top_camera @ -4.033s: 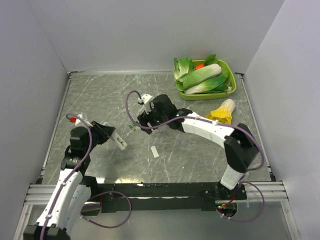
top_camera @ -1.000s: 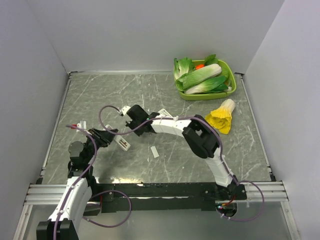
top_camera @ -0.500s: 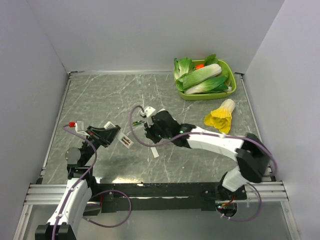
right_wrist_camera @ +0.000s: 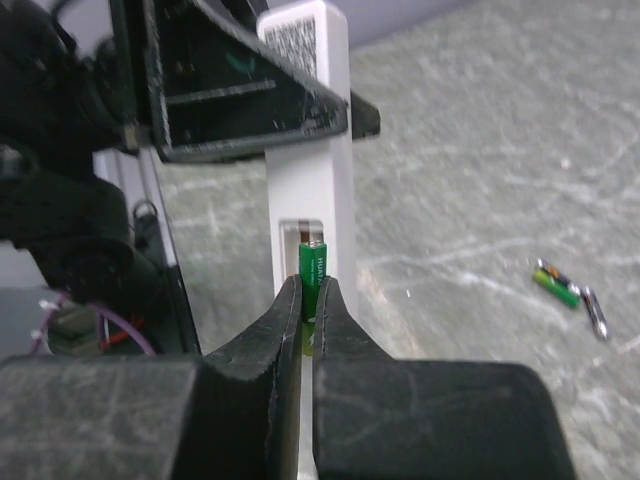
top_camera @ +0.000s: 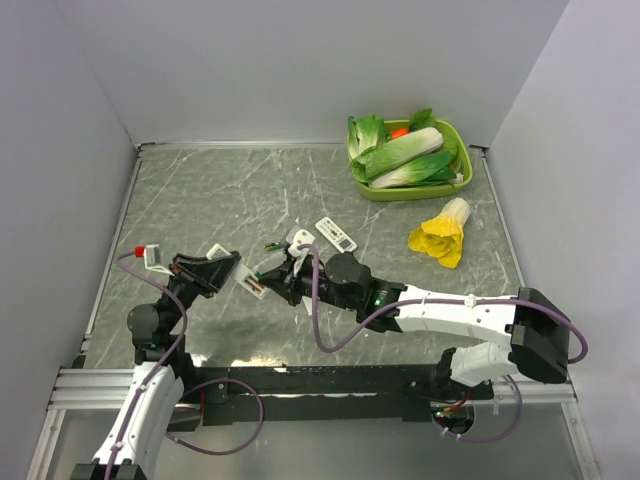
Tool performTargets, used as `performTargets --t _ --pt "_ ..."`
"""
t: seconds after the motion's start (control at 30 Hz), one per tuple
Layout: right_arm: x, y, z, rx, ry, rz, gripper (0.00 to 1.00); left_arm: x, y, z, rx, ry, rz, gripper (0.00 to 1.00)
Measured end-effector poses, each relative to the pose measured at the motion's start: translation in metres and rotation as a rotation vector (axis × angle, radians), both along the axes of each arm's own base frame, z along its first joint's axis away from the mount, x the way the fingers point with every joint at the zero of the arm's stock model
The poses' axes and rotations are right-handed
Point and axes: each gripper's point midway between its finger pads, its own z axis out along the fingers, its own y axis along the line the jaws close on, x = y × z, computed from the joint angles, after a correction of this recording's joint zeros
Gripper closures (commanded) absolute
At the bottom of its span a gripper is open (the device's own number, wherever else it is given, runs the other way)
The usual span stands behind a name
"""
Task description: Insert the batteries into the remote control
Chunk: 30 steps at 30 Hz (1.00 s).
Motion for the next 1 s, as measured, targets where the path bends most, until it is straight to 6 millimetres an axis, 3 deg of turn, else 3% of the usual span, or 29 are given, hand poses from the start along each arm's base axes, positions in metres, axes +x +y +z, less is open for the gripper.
performTargets --t 0.2,0.47,1.0 --pt "-0.007 0.011 0.024 0.098 -0.042 0.016 1.00 -0.008 0.000 0.015 -0.059 -0.024 -0.022 0.98" --pt "-0.012 0.023 0.007 0.073 -0.032 0.034 1.00 -0.011 0.001 0.023 -0.114 -0.014 -0.035 0.98" --pt "-0.010 0.026 0.016 0.105 -0.074 0.023 1.00 -0.009 0.005 0.029 -0.177 0.008 -0.026 0.98"
